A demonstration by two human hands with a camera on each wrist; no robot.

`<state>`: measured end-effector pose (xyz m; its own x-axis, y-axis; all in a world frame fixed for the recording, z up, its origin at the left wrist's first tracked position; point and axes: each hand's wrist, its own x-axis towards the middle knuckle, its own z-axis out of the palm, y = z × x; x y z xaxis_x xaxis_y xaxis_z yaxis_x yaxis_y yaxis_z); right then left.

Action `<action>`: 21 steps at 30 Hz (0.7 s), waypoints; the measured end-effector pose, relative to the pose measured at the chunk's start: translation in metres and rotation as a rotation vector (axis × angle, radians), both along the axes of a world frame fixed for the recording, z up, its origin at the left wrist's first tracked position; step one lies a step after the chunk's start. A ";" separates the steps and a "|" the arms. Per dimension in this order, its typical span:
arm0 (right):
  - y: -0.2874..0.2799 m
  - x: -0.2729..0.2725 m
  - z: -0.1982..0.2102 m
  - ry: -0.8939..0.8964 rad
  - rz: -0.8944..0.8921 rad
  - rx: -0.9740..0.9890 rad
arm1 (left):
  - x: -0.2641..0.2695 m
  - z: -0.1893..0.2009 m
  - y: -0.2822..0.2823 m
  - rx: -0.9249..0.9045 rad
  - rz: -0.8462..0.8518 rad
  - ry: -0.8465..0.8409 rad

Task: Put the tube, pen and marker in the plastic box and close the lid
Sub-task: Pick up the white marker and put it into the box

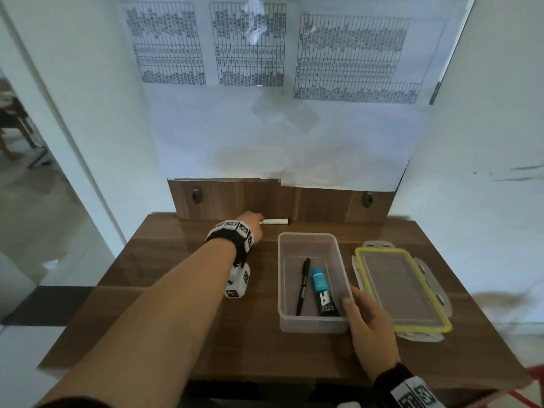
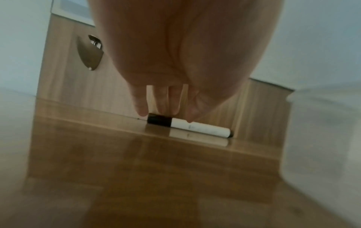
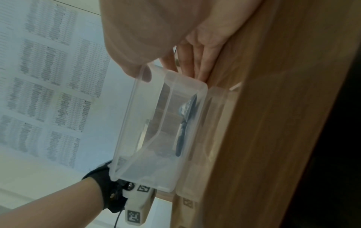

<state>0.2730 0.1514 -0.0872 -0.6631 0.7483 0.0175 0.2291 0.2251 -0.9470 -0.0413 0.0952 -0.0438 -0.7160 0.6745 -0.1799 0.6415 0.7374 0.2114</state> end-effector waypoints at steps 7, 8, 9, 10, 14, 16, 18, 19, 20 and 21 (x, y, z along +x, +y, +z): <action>0.001 -0.002 0.003 -0.019 0.004 -0.006 | -0.014 -0.015 -0.007 -0.111 -0.018 0.195; 0.001 -0.001 0.002 -0.017 -0.001 -0.013 | -0.013 -0.014 -0.010 -0.127 -0.027 0.201; 0.001 -0.001 0.002 -0.014 -0.007 -0.020 | -0.011 -0.011 -0.014 -0.120 -0.032 0.194; 0.000 -0.001 0.002 -0.010 -0.013 -0.026 | -0.009 -0.008 -0.018 -0.094 -0.032 0.180; -0.001 0.001 0.002 0.004 -0.008 -0.008 | 0.012 0.015 -0.029 0.230 0.003 0.119; 0.000 0.001 0.001 -0.004 0.008 -0.002 | 0.035 0.034 -0.032 0.330 -0.060 0.113; -0.001 0.003 0.002 0.002 0.018 -0.009 | 0.065 0.051 -0.032 0.379 -0.161 0.093; -0.002 0.004 0.003 0.010 0.019 -0.014 | 0.078 0.057 -0.032 0.399 -0.196 0.067; -0.003 0.004 0.003 0.018 0.016 -0.019 | 0.091 0.061 -0.031 0.408 -0.227 0.031; -0.003 0.004 0.003 0.024 0.010 -0.022 | 0.102 0.063 -0.030 0.390 -0.258 0.002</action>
